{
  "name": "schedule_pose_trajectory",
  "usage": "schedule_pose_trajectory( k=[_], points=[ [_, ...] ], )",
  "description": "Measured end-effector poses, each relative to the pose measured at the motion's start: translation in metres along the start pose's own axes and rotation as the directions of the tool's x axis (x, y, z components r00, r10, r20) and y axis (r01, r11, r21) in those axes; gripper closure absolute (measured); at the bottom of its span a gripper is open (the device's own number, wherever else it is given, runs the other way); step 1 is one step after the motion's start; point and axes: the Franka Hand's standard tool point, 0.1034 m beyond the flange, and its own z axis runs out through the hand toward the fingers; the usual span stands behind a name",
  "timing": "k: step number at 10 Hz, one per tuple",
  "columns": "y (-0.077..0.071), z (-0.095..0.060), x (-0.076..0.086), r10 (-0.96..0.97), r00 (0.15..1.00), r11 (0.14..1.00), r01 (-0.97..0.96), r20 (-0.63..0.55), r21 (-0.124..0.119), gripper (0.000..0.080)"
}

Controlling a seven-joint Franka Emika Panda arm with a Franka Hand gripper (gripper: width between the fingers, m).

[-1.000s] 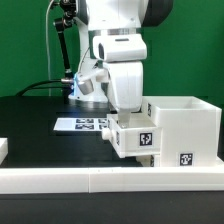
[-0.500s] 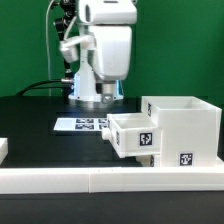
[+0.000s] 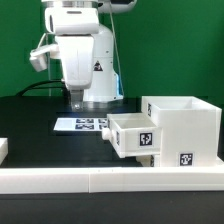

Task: Assemble drawer

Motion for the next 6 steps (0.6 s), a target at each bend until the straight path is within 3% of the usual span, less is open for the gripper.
schedule_pose_trajectory(
  k=[2,6],
  points=[
    [0.017,0.014,-0.003,-0.052,0.998,0.999,0.052,-0.023,0.01,0.015],
    [0.048,0.02,0.012,-0.081,0.996,0.997,0.08,-0.037,-0.017,0.015]
  ],
)
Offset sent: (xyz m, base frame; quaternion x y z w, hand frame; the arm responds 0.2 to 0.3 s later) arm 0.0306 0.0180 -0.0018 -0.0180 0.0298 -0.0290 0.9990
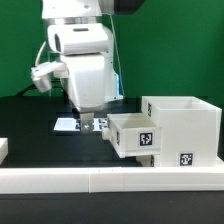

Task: Assemble drawer

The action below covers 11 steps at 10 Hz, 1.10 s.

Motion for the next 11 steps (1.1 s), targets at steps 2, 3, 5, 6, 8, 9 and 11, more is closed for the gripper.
schedule_pose_trajectory(
  k=[2,3,5,6,8,9,11],
  points=[
    [0.0,0.001,-0.004,-0.006,1.0,1.0,0.006,-0.012,-0.003,0.015],
    [0.0,0.002,-0.004,-0.005,1.0,1.0,0.005,-0.012,-0.003,0.015],
    [-0.008,0.009,-0.012,-0.025,0.996,1.0,0.026,-0.086,0.005,0.015],
    [-0.007,0.009,-0.014,-0.003,0.991,1.0,0.006,-0.137,0.021,0.015],
    [-0.003,0.012,-0.015,0.011,0.983,1.0,-0.005,-0.184,0.03,0.015],
    [-0.002,0.015,-0.009,0.005,0.982,0.999,0.002,-0.19,0.033,0.015],
    [0.003,0.016,0.006,0.008,0.981,0.999,-0.001,-0.192,0.036,0.015]
  ],
)
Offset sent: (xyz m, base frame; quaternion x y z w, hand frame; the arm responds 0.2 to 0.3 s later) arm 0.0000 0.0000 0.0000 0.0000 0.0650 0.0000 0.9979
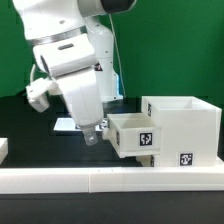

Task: Assemble drawer

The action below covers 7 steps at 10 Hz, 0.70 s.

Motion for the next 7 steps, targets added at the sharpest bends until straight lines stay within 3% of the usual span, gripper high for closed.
schedule_pose_trajectory(
  k=[3,7],
  points=[
    [0.006,0.005,0.021,0.018,1.0,1.0,-0.018,-0.004,0.006,0.015],
    [0.005,0.006,0.022,0.064,0.998,0.998,-0.064,-0.003,0.01,0.015]
  ],
)
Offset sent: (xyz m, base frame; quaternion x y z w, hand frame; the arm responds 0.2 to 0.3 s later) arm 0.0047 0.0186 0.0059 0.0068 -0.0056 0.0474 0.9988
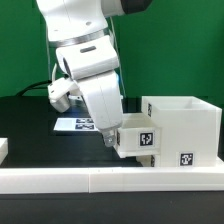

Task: Assemble drawer

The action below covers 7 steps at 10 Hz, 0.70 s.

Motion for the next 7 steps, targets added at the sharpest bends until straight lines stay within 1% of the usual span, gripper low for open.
schedule_pose_trajectory(
  k=[2,6,7],
  points=[
    [0.0,0.0,0.001,0.003,1.0,1.0,-0.003,0.0,0.0,0.015],
    [0.002,0.006,0.015,0.062,0.998,0.998,-0.062,0.0,-0.007,0.015],
    [0.003,0.007,0.019,0.071,0.997,0.997,-0.071,0.0,-0.006,0.015]
  ],
)
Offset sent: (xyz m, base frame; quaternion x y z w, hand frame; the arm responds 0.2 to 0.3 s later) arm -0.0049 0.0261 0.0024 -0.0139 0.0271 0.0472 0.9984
